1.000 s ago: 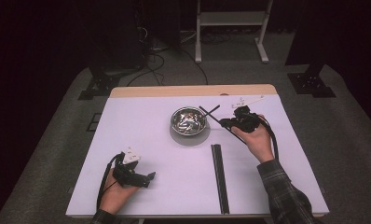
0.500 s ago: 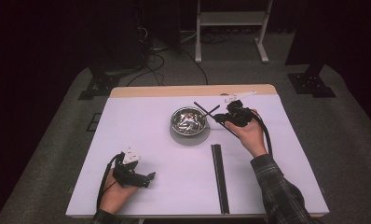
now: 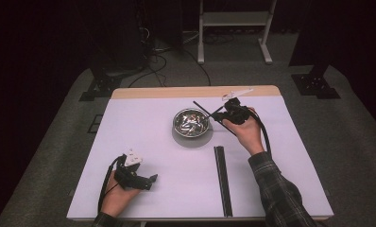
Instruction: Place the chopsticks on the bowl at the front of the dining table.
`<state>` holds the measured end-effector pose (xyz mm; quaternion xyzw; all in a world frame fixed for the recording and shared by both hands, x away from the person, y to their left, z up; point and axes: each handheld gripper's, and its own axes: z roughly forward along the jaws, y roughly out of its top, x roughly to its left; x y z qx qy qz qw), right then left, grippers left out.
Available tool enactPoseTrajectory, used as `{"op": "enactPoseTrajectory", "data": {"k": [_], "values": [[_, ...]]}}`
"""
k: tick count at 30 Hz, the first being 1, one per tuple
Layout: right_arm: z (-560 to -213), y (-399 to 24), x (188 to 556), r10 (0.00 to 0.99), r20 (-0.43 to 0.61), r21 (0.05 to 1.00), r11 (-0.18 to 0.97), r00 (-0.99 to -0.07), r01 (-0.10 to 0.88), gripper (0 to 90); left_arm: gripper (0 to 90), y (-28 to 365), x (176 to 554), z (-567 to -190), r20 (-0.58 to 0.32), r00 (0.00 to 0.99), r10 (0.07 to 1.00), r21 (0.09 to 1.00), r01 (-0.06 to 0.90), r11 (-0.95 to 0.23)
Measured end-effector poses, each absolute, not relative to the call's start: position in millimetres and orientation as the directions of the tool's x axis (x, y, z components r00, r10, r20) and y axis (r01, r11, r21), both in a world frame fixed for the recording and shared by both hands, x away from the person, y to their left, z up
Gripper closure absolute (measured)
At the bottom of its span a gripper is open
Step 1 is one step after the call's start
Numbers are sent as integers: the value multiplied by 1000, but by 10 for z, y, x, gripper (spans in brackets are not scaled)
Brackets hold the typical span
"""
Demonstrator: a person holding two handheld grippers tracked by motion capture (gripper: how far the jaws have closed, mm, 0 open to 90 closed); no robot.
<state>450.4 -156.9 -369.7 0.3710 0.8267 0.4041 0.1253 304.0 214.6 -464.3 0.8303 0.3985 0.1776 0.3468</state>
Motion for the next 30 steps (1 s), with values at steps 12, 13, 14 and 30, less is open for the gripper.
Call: {"op": "enactPoseTrajectory", "data": {"k": [12, 13, 14, 30], "values": [[-3717, -1419, 4643, 716, 100, 758, 395, -691, 519, 855, 0, 2146, 3040, -4643, 18, 619, 785, 718, 538, -442], [-3720, -1404, 4655, 717, 99, 757, 396, -690, 520, 855, 0, 2146, 3040, -4643, 18, 619, 785, 718, 538, -442], [-3723, -1388, 4665, 717, 99, 757, 396, -691, 519, 856, 0, 2146, 3040, -4643, 18, 619, 785, 718, 538, -441], [-3786, -1185, 4818, 714, 90, 746, 414, -694, 522, 855, 0, 2147, 3040, -4642, 17, 619, 785, 717, 540, -441]]}}
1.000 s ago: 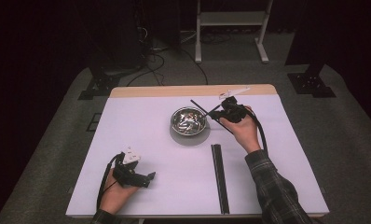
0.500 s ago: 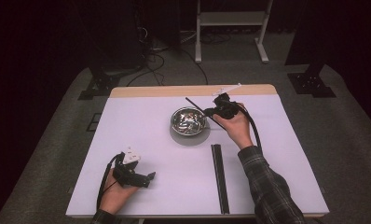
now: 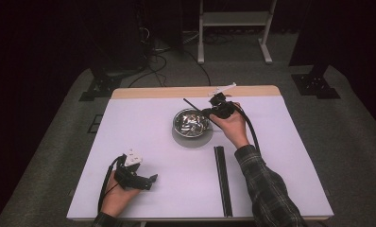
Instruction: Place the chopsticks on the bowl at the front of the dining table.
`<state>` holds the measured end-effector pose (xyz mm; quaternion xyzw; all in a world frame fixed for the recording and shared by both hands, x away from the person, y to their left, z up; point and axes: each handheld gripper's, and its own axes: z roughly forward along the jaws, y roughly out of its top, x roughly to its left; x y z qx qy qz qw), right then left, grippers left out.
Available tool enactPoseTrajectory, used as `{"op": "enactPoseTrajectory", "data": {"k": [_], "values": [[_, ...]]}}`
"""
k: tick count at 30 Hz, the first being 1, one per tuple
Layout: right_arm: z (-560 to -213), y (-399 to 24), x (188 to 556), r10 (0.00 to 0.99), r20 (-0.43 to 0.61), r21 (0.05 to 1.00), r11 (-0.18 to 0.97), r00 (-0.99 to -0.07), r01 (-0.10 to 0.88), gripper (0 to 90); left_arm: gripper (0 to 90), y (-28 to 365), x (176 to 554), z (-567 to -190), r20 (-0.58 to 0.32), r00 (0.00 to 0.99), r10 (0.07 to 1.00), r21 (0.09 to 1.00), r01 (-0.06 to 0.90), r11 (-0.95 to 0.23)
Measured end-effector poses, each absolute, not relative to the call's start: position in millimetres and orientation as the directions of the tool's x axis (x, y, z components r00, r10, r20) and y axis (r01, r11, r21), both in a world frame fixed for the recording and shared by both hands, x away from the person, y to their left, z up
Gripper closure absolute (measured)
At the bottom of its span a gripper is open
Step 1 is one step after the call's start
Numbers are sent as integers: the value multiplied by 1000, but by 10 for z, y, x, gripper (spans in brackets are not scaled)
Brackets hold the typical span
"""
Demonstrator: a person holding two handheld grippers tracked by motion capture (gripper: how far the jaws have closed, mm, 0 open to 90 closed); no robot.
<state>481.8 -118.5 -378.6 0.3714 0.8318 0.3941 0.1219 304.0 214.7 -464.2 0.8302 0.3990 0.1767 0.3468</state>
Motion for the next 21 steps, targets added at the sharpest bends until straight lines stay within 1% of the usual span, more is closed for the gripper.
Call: {"op": "enactPoseTrajectory", "data": {"k": [21], "values": [[-3934, -1041, 4973, 724, 92, 716, 428, -683, 551, 855, 0, 2145, 3040, -4643, 17, 619, 785, 718, 539, -440]]}}
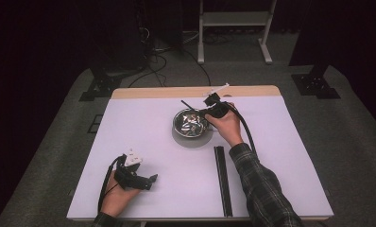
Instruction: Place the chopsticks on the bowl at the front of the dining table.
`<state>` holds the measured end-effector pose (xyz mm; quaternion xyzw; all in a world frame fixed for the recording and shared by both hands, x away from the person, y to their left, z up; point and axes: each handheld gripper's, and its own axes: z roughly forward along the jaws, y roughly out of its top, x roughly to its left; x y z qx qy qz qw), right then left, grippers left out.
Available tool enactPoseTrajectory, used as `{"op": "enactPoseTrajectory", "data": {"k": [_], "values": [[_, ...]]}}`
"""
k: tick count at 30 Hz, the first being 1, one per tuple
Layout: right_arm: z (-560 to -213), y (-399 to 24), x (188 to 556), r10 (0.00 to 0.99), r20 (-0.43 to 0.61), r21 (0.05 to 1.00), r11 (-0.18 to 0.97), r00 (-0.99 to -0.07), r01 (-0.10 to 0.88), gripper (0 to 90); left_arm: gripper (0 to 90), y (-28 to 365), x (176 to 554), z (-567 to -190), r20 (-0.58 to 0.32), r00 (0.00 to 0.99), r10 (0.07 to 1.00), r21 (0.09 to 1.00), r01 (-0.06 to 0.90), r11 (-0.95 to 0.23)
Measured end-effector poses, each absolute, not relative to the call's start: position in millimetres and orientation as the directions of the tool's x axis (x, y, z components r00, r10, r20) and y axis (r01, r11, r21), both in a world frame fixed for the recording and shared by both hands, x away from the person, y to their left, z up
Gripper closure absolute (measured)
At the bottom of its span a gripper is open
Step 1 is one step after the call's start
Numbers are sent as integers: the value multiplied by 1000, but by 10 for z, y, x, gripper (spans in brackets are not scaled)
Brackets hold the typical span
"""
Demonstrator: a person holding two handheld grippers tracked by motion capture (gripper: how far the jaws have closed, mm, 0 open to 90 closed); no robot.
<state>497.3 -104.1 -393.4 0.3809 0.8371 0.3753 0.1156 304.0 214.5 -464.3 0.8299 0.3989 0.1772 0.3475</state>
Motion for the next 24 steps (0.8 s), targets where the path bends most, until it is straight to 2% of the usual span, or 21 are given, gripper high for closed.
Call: {"op": "enactPoseTrajectory", "data": {"k": [24], "values": [[-4022, -941, 5054, 732, 88, 706, 433, -676, 561, 851, 0, 2149, 3041, -4639, 20, 621, 783, 715, 539, -445]]}}
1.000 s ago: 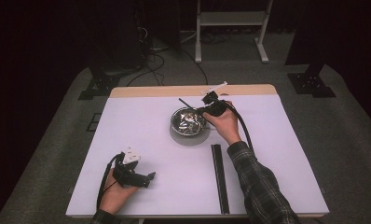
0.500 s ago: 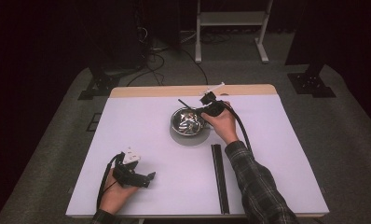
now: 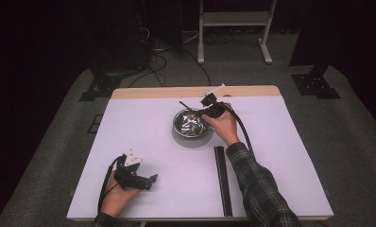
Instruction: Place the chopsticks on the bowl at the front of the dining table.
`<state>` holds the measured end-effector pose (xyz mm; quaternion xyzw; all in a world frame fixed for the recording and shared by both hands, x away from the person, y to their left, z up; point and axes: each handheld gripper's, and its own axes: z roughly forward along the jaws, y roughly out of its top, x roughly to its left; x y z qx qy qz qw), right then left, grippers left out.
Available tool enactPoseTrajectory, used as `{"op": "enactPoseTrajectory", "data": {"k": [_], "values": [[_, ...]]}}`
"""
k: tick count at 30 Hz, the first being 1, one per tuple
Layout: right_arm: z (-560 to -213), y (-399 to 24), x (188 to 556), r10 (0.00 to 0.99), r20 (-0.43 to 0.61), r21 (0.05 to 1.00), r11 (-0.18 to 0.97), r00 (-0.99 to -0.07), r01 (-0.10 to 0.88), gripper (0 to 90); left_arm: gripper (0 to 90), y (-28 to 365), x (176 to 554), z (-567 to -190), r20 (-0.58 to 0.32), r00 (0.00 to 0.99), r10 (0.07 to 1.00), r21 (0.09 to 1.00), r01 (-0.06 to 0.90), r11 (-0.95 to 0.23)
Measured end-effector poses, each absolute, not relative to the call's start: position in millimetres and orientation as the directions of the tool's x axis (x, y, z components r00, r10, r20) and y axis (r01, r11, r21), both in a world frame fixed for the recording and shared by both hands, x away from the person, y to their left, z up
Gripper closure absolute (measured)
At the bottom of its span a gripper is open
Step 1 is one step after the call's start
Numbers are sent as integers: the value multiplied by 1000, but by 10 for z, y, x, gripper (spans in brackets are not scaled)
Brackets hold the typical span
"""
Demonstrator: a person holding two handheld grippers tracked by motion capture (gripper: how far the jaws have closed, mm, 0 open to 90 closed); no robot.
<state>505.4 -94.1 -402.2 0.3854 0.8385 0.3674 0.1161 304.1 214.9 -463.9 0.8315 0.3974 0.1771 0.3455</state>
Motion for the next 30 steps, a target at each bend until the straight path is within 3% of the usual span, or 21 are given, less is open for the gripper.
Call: {"op": "enactPoseTrajectory", "data": {"k": [8, 30], "values": [[-3971, -987, 5019, 729, 87, 717, 428, -679, 551, 758, 0, 2148, 3041, -4641, 19, 620, 784, 717, 538, -443], [-3713, -1421, 4618, 732, 90, 757, 391, -675, 524, 658, 0, 2146, 3040, -4643, 18, 619, 785, 718, 539, -441]]}}
